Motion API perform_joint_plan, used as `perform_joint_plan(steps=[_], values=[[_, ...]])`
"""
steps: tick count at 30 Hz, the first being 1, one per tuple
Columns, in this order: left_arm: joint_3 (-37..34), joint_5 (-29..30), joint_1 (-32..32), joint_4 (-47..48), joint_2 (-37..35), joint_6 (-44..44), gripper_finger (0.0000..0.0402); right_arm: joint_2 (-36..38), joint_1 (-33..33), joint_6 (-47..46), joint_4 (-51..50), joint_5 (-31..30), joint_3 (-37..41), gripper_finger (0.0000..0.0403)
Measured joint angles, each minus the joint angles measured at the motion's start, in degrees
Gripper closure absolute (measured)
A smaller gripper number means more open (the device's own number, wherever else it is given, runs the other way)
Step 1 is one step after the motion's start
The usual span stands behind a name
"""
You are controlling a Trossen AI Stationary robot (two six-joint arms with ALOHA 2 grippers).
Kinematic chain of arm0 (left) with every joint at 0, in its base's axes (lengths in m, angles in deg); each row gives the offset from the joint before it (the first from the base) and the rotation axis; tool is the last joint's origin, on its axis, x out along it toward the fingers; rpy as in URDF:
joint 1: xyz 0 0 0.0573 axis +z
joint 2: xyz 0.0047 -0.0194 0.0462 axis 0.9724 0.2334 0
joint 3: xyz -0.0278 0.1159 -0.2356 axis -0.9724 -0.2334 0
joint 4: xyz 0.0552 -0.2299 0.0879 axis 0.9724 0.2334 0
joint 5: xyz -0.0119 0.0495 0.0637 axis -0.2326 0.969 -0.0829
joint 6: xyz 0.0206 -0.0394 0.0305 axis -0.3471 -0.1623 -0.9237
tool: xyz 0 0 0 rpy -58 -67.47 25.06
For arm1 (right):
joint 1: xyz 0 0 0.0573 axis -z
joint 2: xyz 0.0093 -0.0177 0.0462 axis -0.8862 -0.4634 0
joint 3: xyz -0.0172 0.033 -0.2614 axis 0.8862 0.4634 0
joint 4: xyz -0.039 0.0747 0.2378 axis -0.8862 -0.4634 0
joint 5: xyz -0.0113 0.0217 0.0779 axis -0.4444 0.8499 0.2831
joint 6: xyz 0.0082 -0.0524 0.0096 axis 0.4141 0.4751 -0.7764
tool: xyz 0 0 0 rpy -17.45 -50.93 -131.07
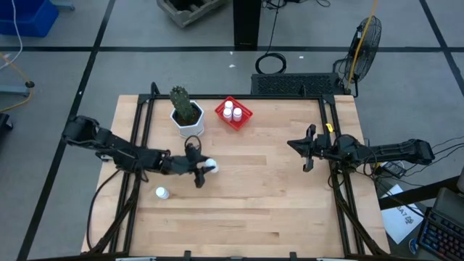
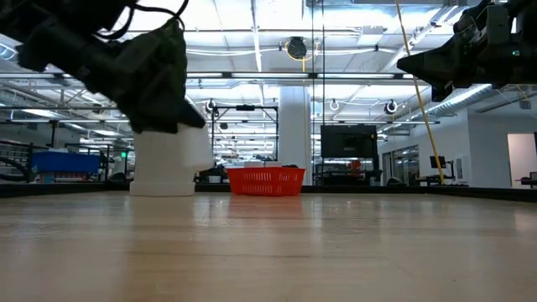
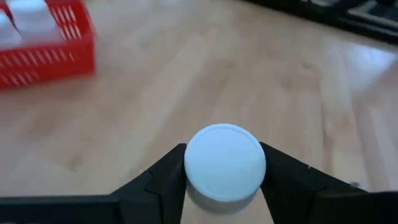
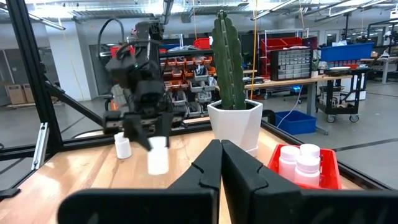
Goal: Pick and place pill bottles into a basket
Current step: Put the right white pill bottle into the red bin
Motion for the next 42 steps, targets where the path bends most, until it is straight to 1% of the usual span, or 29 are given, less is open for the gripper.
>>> perform_joint_plan(steps=[3,11,16,20,27,31,36,40,42], values=[[1.89,-0.33,3.64,0.03,0.00,-2.13,0.0231,0.02,0.00,0.00,0.00,0.00,0.00,0.0399],[9.61,-8.37,14.23,0.05,1.68,-8.83,0.0225,0.02,0.00,0.00,0.01,0.00,0.00,0.0399],[15.92,-11.78,19.45,0.23,6.77,-12.16,0.0232,0.00,0.00,0.00,-0.03,0.01,0.00,0.0399],[21.22,-13.73,22.91,1.62,12.27,-13.86,0.0228,0.00,0.00,0.00,-0.04,0.02,0.00,0.0399],[28.69,-13.10,27.20,2.50,21.40,-14.25,0.0230,0.00,0.00,0.00,-0.02,0.00,0.00,0.0399],[30.92,-12.66,28.89,2.80,24.13,-14.19,0.0229,0.00,0.00,0.00,-0.02,0.00,0.00,0.0399],[31.99,-12.21,31.59,2.82,24.02,-13.20,0.0225,0.02,0.00,0.00,0.00,0.00,0.00,0.0399],[31.94,-14.96,33.63,3.76,24.09,-13.04,0.0231,0.02,0.02,0.00,-0.01,0.00,0.00,0.0399],[31.94,-14.87,33.84,4.46,24.45,-12.66,0.0232,0.02,0.00,0.00,-0.01,0.00,0.00,0.0399]])
